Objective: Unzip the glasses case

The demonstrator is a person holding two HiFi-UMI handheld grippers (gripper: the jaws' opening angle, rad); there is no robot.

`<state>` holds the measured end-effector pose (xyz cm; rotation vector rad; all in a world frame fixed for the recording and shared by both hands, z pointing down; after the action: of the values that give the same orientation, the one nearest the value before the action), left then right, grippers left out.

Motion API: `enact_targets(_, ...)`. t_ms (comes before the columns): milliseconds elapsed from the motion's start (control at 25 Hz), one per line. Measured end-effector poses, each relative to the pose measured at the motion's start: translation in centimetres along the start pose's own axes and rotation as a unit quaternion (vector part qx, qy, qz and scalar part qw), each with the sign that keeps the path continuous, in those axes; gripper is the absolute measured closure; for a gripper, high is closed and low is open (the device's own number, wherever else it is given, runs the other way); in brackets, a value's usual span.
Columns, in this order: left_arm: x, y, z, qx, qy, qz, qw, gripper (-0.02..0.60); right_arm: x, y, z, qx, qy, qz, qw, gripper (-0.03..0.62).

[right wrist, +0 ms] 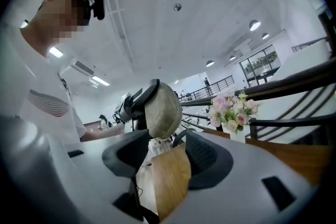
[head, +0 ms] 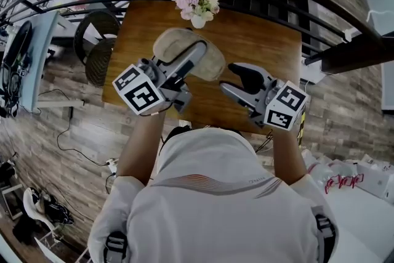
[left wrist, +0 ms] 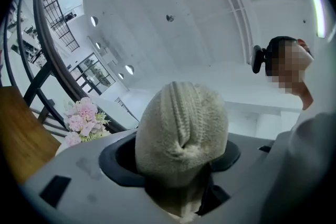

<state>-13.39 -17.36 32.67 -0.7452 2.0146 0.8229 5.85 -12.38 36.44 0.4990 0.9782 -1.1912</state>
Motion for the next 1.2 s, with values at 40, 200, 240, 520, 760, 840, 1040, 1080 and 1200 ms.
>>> enact_targets(40,0.2,0.0,0.0,0.002,0.007,0.003,1.0000,0.288,0.0,-0.1,-0.1,-0.007,0.003,-0.002,1.000,0.330)
enact_targets(200,0.5,-0.3,-0.4,0.019,0.040,0.017,0.9989,0.288,0.5,-0.4,-0.9,-0.024,0.021,0.007,0.999,0.387)
enact_targets(240,0.5,-0.3,-0.4,0.022,0.039,0.016,0.9989,0.288,0.6,-0.5,-1.1,-0.030,0.031,0.007,0.999,0.398)
enact_targets(520,0.7,-0.3,0.2,0.002,0.041,0.020,0.9990,0.288,-0.2,-0.6,-1.0,-0.024,0.005,0.002,1.000,0.408)
enact_targets(760,0.5,-0.3,-0.1,0.010,0.035,0.011,0.9993,0.288,-0.9,-0.9,-0.4,-0.037,-0.024,-0.015,0.999,0.410)
enact_targets(840,0.5,-0.3,-0.2,0.012,0.032,0.009,0.9994,0.288,-1.2,-1.2,-0.3,-0.041,-0.030,-0.025,0.998,0.424)
enact_targets(1040,0.0,0.1,-0.3,0.007,0.048,0.016,0.9987,0.288,-1.6,-1.0,-0.2,0.006,-0.098,-0.003,0.995,0.433)
enact_targets(1080,-0.1,0.1,-0.4,0.002,0.052,0.018,0.9985,0.288,-1.5,-0.9,-0.1,0.025,-0.121,0.005,0.992,0.436)
enact_targets(1200,-0.2,-0.1,-0.5,-0.020,0.054,0.015,0.9982,0.288,-1.3,-0.8,0.1,0.077,-0.172,0.011,0.982,0.451)
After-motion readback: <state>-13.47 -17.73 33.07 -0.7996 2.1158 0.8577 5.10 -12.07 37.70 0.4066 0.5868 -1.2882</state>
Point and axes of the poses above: the fingertips, and each gripper's own axes: y backward along the fingers, z to its right, x out of its top, the point moved 7 cm from there along y, backward along the fingers, and after that the axes turned 10 degrees about -y, right-handed, at the moved point
